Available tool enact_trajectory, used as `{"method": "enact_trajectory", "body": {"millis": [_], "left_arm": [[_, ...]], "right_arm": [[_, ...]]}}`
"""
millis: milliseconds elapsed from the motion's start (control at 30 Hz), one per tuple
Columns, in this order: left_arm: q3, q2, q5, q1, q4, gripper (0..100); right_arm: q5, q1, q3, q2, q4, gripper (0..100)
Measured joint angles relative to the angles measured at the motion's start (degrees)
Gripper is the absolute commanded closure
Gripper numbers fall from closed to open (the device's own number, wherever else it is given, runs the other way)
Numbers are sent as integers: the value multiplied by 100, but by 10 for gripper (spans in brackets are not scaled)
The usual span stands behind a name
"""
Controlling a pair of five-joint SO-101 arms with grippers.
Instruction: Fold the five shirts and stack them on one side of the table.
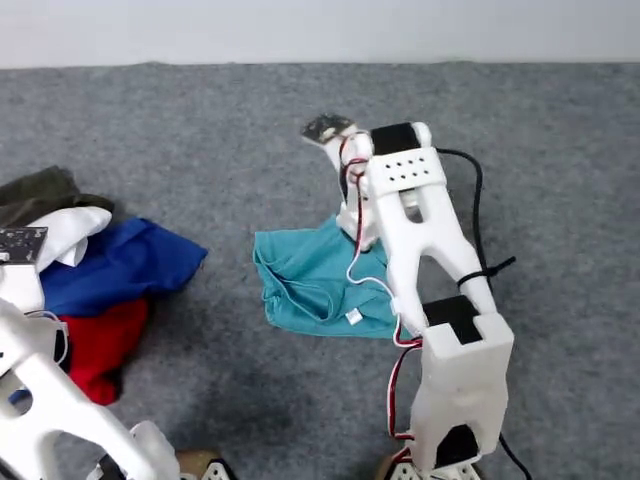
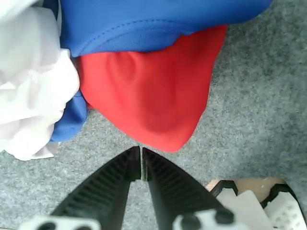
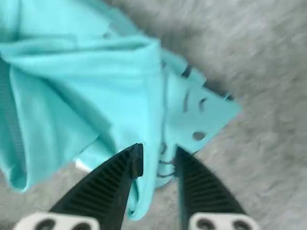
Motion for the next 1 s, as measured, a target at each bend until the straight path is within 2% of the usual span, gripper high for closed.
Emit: {"method": "enact_trajectory", "body": {"millis": [300,467,800,1000], "left_arm": [[0,0,0,0,0,984],[0,0,0,0,0,984],[0,0,0,0,0,984],[0,0,0,0,0,984]], "right_arm": [[9,-167,0,607,-35,834],[9,-229,0,897,-44,989],[9,-396,0,651,448,990],[9,-923,369,141,448,990]]}}
